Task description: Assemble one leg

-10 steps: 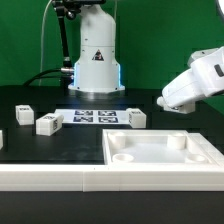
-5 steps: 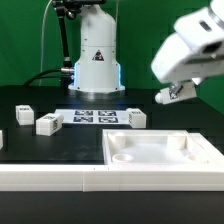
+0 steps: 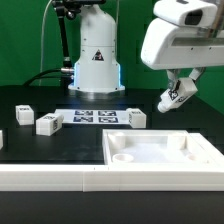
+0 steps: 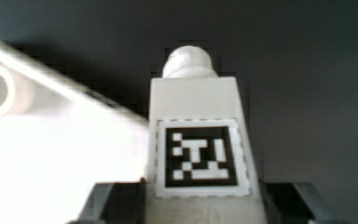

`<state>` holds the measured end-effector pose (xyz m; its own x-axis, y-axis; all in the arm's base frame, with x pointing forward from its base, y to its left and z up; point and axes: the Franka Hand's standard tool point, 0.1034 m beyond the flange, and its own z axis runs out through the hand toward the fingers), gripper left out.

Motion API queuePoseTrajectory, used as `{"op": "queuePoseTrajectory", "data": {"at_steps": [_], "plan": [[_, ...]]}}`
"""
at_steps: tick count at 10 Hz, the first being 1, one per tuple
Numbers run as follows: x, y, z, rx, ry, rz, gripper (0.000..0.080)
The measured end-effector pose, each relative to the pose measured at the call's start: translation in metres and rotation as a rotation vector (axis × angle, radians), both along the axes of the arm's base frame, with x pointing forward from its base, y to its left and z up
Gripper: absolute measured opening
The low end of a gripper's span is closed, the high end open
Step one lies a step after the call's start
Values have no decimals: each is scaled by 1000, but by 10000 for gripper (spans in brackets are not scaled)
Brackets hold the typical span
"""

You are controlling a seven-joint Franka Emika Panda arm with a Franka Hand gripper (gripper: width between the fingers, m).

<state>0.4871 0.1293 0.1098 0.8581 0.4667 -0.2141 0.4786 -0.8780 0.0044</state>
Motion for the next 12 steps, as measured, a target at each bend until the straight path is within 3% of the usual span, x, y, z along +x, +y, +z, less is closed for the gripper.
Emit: {"op": "queuePoseTrajectory", "data": {"at_steps": [1, 5, 9, 11, 12], "plan": [[3, -4, 3, 25, -28, -37, 291], [60, -16, 24, 126, -263, -27, 291], [59, -22, 11, 204, -497, -59, 291], [67, -19, 7, 214, -487, -149, 291], [81, -12, 11, 218, -478, -182, 291]]}}
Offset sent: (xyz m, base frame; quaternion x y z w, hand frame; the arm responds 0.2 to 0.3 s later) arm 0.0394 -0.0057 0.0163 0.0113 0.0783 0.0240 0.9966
